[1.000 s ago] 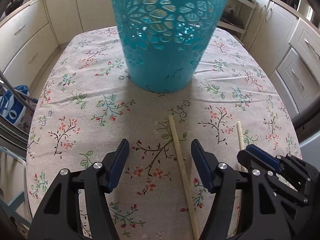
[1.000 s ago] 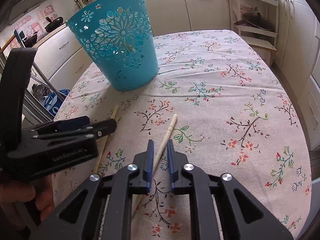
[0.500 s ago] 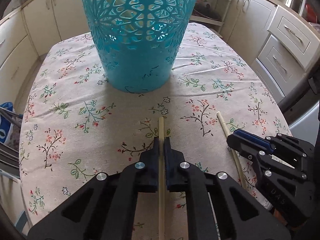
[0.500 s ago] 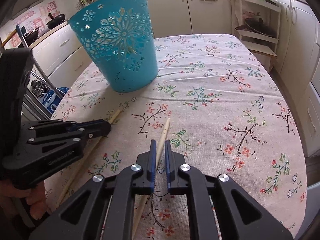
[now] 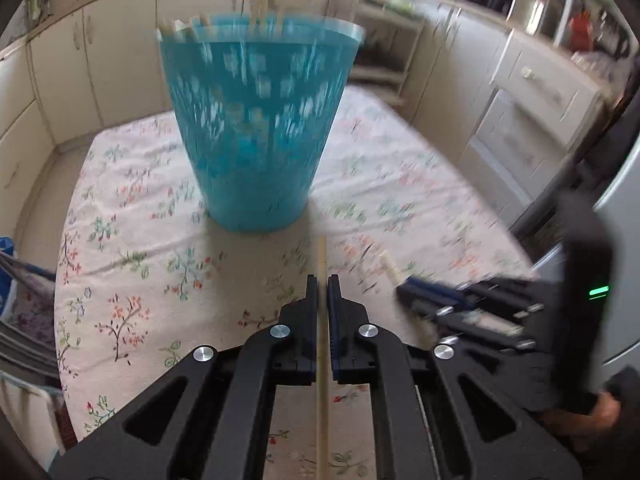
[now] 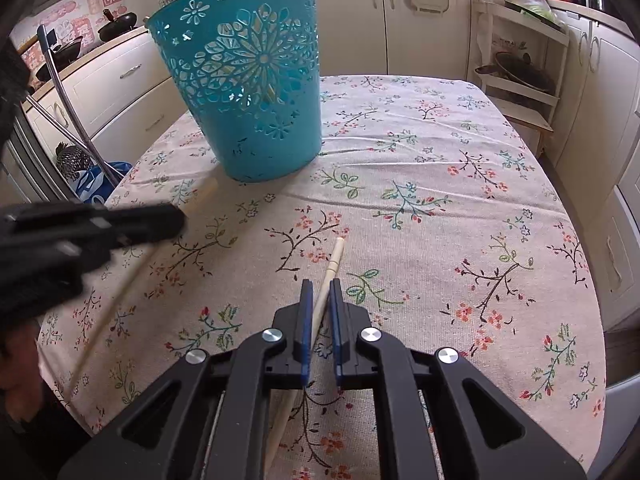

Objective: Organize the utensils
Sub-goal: 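Close the left tool on a chopstick while the right tool holds its own, then lift the chopstick with the left tool over the teal basket and open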

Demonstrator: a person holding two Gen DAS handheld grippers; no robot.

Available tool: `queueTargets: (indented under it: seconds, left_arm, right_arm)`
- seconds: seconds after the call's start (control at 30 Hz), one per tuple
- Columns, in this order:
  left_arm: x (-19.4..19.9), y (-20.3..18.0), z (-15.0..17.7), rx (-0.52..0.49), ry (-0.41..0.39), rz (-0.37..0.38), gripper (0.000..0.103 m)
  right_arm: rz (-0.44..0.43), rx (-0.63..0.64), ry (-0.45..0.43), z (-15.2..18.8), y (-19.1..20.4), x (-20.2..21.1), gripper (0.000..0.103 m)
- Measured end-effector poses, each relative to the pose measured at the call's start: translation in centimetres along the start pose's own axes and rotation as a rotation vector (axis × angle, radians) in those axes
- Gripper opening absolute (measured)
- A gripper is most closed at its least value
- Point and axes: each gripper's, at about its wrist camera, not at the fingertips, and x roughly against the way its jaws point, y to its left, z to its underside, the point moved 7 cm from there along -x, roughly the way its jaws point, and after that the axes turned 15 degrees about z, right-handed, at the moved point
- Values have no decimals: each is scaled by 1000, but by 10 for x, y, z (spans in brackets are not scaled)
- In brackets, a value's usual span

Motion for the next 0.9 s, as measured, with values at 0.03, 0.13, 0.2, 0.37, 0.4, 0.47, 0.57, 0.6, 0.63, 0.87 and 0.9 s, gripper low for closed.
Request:
queueTargets:
  seconds: [0.03, 0.13, 0.2, 0.37, 0.4, 0.47, 0.57, 0.6, 0.63, 0.87, 0.9]
  left_arm:
    - [12, -5, -6, -9, -42, 36, 5]
    - [44, -21, -29, -41, -172, 119, 5]
    - [66, -26, -48, -50, -258, 142, 5]
    - [105, -31, -101, -47, -458, 170, 5]
    - [110, -31, -111, -48, -489, 166, 5]
    - [118, -30, -128, -47, -546, 149, 5]
    - [126, -27, -147, -35, -603, 131, 5]
    - [126, -27, -154, -30, -620, 129, 5]
    - [125, -27, -161, -29, -636, 117, 5]
    - [115, -3, -210, 4, -719, 45, 5]
    - [113, 1, -217, 13, -734, 35, 5]
  right_arm:
    - [1, 1, 0, 0, 0, 0, 9]
    - [4, 3, 1, -1, 1, -1, 9]
    - [9, 8, 1, -1, 2, -1, 9]
    - [17, 18, -2, -2, 3, -1, 9]
    - [19, 22, -3, -2, 4, -1, 9]
    - [21, 28, -6, -2, 4, 0, 9]
    - [21, 32, -6, -3, 5, -1, 9]
    - [21, 34, -6, -3, 5, -2, 9]
    - [20, 35, -6, -3, 5, -2, 9]
    - [10, 32, -3, -5, 4, -2, 9]
    - [8, 31, -2, -5, 4, -2, 9]
